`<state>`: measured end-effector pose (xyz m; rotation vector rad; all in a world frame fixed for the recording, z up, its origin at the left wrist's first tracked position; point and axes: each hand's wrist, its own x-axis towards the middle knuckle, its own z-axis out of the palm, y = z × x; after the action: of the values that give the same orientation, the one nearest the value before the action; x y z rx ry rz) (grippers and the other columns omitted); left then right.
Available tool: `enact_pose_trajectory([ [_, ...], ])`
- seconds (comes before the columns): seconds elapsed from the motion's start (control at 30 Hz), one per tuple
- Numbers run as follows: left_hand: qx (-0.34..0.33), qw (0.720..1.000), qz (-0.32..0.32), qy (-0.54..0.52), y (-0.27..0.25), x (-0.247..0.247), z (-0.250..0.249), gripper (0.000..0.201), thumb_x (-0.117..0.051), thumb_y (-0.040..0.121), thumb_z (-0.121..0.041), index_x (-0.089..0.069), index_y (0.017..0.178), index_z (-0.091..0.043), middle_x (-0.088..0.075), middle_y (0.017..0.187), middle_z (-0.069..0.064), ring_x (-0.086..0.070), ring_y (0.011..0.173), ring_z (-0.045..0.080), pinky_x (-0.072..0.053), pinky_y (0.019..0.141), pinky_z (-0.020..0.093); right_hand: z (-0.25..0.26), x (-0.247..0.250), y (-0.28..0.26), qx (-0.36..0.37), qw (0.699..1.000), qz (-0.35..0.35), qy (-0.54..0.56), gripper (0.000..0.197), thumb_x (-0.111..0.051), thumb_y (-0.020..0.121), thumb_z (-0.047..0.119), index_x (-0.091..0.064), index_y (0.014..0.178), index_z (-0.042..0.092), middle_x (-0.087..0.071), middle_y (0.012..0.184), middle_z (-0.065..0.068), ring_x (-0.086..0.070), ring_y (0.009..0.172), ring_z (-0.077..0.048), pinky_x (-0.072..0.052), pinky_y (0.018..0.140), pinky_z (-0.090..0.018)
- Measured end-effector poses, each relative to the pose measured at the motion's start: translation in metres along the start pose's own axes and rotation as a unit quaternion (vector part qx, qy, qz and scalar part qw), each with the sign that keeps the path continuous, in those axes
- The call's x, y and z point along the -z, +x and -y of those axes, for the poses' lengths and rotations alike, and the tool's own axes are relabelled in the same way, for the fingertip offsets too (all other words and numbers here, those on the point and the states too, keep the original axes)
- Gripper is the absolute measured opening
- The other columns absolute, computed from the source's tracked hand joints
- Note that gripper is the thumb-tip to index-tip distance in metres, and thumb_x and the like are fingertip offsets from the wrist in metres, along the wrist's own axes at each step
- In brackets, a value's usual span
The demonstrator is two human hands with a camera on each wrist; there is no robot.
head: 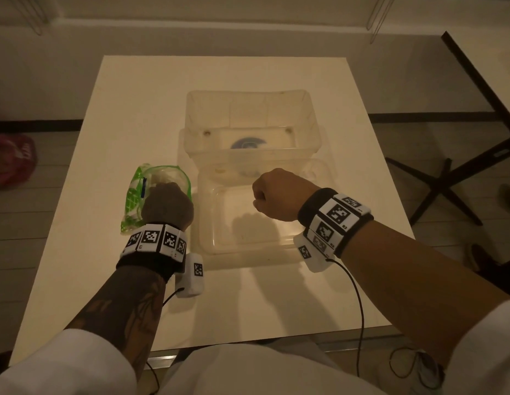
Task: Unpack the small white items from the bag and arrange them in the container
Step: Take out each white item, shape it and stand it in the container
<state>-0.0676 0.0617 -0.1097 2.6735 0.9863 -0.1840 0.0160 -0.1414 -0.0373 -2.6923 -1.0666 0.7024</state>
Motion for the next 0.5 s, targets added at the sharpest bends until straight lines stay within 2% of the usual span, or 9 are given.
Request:
enact_pose_trajectory([
  [0.1, -0.009, 0.999, -0.032, 0.002, -0.003, 0.002, 0.002, 0.025, -0.045, 0.095, -0.012, -0.059, 0.106, 0.006, -0.063, 0.11, 0.022, -0.062, 0.101, 0.036, -0.049, 0.086, 0.041, 0.001, 0.0, 0.0, 0.001, 1.0, -0.001, 0.0, 0.019, -0.056, 0.091, 0.023, -0.061, 0.074, 0.015, -0.06, 0.075, 0.0, -0.059, 0.07, -0.019, -0.051, 0.068, -0.03],
  [0.2, -0.038, 0.992, -0.114, -0.041, -0.012, 0.008, 0.003, 0.024, -0.047, 0.095, -0.012, -0.063, 0.096, 0.006, -0.065, 0.101, 0.021, -0.062, 0.093, 0.033, -0.049, 0.084, 0.04, 0.002, 0.001, 0.001, 0.011, 1.0, -0.006, 0.0, 0.019, -0.055, 0.092, 0.024, -0.059, 0.075, 0.016, -0.056, 0.072, 0.003, -0.057, 0.069, -0.018, -0.046, 0.065, -0.028],
  [0.3, -0.068, 0.968, -0.218, -0.1, -0.029, 0.021, -0.003, 0.022, -0.054, 0.092, -0.014, -0.069, 0.088, 0.002, -0.068, 0.087, 0.016, -0.054, 0.072, 0.02, -0.043, 0.068, 0.029, 0.003, 0.003, 0.002, 0.025, 0.999, -0.022, 0.008, 0.016, -0.052, 0.093, 0.023, -0.063, 0.083, 0.015, -0.059, 0.08, 0.001, -0.059, 0.075, -0.02, -0.046, 0.067, -0.028],
  [0.37, -0.124, 0.949, -0.252, -0.141, -0.035, 0.028, -0.007, 0.018, -0.059, 0.087, -0.013, -0.07, 0.083, 0.001, -0.069, 0.078, 0.014, -0.051, 0.066, 0.015, -0.04, 0.064, 0.026, 0.005, 0.005, 0.002, 0.037, 0.998, -0.04, 0.027, 0.014, -0.053, 0.094, 0.025, -0.064, 0.096, 0.016, -0.06, 0.088, 0.002, -0.059, 0.082, -0.019, -0.046, 0.072, -0.028],
  [0.43, -0.184, 0.938, -0.223, -0.189, -0.041, 0.034, -0.011, 0.012, -0.067, 0.083, -0.014, -0.07, 0.079, -0.003, -0.068, 0.07, 0.009, -0.053, 0.061, 0.014, -0.041, 0.063, 0.024, 0.009, 0.007, 0.002, 0.056, 0.995, -0.049, 0.074, 0.023, -0.055, 0.095, 0.03, -0.058, 0.116, 0.02, -0.056, 0.101, 0.006, -0.054, 0.089, -0.013, -0.04, 0.078, -0.025],
  [0.5, -0.212, 0.934, -0.143, -0.25, -0.047, 0.04, -0.018, 0.01, -0.075, 0.079, -0.017, -0.072, 0.079, -0.007, -0.067, 0.069, 0.003, -0.057, 0.058, 0.012, -0.042, 0.059, 0.018, 0.014, 0.01, 0.001, 0.073, 0.988, -0.047, 0.128, 0.04, -0.056, 0.096, 0.032, -0.046, 0.134, 0.024, -0.051, 0.115, 0.007, -0.046, 0.095, -0.005, -0.035, 0.083, -0.022],
])
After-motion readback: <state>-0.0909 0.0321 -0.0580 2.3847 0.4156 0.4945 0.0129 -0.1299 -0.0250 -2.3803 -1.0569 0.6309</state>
